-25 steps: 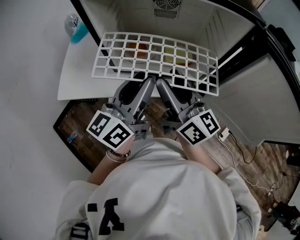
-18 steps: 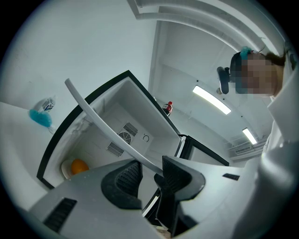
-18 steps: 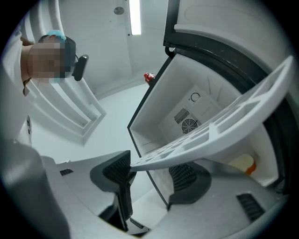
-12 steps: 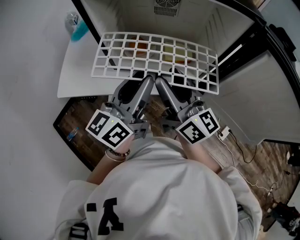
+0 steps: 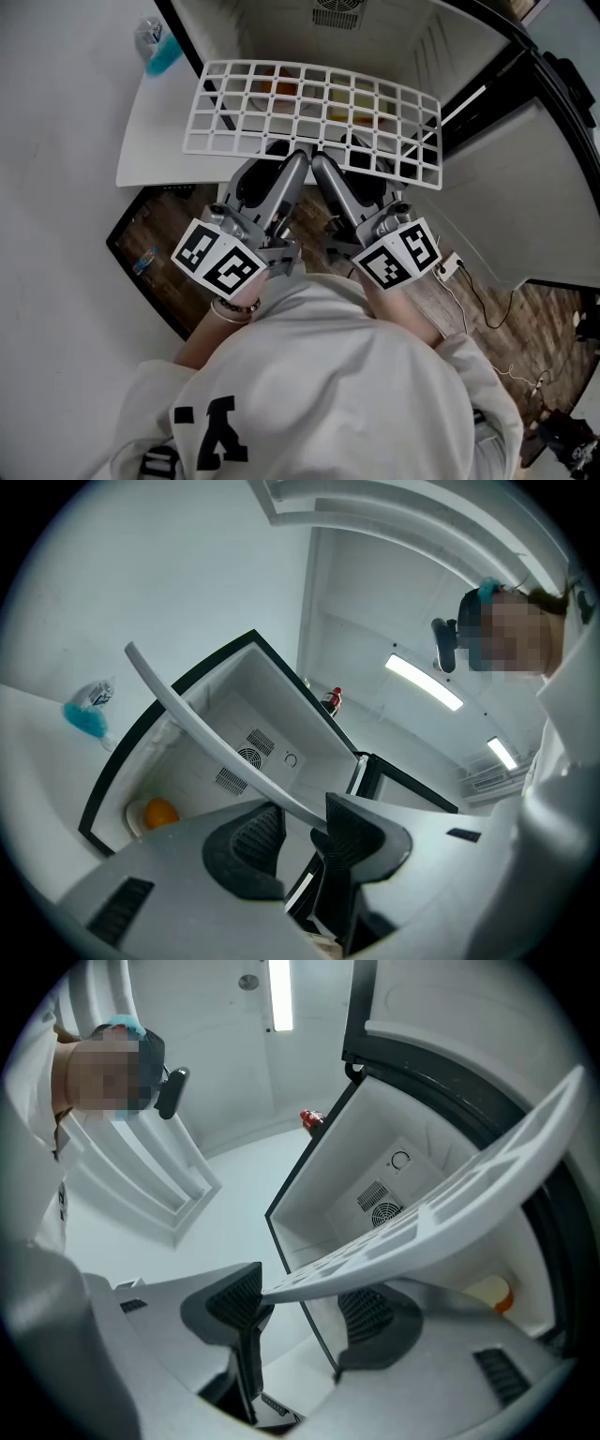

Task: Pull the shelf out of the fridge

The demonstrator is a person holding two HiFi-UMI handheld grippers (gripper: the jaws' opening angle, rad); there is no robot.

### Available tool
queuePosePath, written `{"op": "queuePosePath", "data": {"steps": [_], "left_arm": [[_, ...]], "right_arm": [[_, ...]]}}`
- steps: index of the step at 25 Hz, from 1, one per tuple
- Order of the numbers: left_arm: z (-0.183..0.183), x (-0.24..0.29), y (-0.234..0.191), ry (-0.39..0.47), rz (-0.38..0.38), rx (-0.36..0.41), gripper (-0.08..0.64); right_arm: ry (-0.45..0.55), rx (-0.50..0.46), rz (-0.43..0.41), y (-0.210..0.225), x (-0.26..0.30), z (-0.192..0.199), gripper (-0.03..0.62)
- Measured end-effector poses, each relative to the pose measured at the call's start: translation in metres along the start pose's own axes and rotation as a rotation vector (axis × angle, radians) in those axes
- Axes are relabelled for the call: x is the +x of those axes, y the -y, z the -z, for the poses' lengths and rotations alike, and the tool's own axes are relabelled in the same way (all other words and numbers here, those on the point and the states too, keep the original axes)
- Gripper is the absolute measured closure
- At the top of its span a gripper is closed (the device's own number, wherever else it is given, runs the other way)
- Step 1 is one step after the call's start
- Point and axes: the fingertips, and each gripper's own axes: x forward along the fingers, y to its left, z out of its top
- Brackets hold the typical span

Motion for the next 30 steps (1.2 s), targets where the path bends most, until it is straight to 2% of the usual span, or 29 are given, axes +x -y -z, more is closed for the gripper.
{"op": "queuePosePath", "data": {"steps": [24,30], "left_arm": [[0.026,-0.049,0.036,0.052,-0.087,-0.010,0.422],[0.027,-0.050,0.047,0.044,-0.067,-0.002,0.422]], "right_arm": [[-0.062,0.014,-0.083,-0.030,-0.049,0.014,0.325],[-0.049,0.000,-0.084,-0.034,-0.058,0.008,0.325]]}}
